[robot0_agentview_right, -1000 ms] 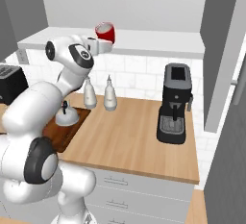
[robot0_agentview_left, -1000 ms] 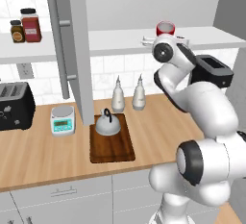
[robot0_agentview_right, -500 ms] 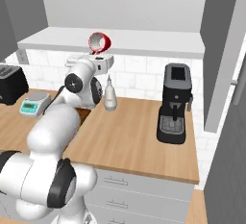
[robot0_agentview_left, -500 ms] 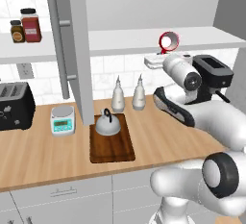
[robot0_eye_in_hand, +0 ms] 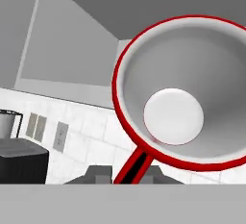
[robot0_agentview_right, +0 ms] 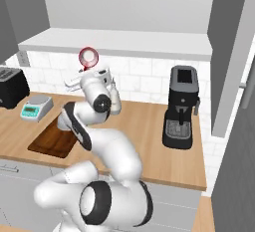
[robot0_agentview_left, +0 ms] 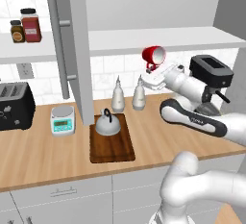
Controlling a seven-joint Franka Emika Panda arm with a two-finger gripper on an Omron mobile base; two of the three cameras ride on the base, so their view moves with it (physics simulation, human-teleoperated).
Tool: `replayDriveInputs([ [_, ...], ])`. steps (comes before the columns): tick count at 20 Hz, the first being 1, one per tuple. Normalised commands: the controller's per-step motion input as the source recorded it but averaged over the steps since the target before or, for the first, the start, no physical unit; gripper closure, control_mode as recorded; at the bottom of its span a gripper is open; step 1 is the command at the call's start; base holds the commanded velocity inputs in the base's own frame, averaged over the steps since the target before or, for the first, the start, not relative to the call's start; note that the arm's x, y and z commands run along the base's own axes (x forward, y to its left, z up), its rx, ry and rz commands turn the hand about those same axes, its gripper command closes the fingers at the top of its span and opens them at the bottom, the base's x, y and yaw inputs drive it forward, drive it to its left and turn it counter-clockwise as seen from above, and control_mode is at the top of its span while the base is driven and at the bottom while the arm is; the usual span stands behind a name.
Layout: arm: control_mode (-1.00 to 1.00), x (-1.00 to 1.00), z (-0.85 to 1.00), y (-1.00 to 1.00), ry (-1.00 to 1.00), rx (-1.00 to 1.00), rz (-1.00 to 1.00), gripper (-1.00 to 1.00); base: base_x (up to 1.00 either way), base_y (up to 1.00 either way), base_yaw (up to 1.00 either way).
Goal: Pick the kettle from the counter and place it on the tray. Then pick the mug from the cabinet and place it on the tray. Then close the cabinet doors.
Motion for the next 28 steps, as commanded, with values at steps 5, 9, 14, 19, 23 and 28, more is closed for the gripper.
replayDriveInputs([
  [5,-1.0,-0.29,-0.04,-0.09,0.03,-0.35,0.5,1.0,0.0,0.0,0.0],
  [9,-1.0,-0.09,-0.18,0.02,0.19,-0.57,0.39,1.0,0.0,0.0,0.0],
  [14,-1.0,0.0,-0.42,0.14,0.31,-0.75,0.26,1.0,0.0,0.0,0.0],
  [19,-1.0,0.0,-0.74,0.11,0.1,-0.57,0.22,1.0,0.0,0.0,0.0],
  [23,-1.0,0.0,-0.88,0.09,0.0,-0.31,0.19,1.0,0.0,0.0,0.0],
  [28,-1.0,-0.11,-0.92,0.16,0.0,-0.16,0.21,1.0,0.0,0.0,0.0],
])
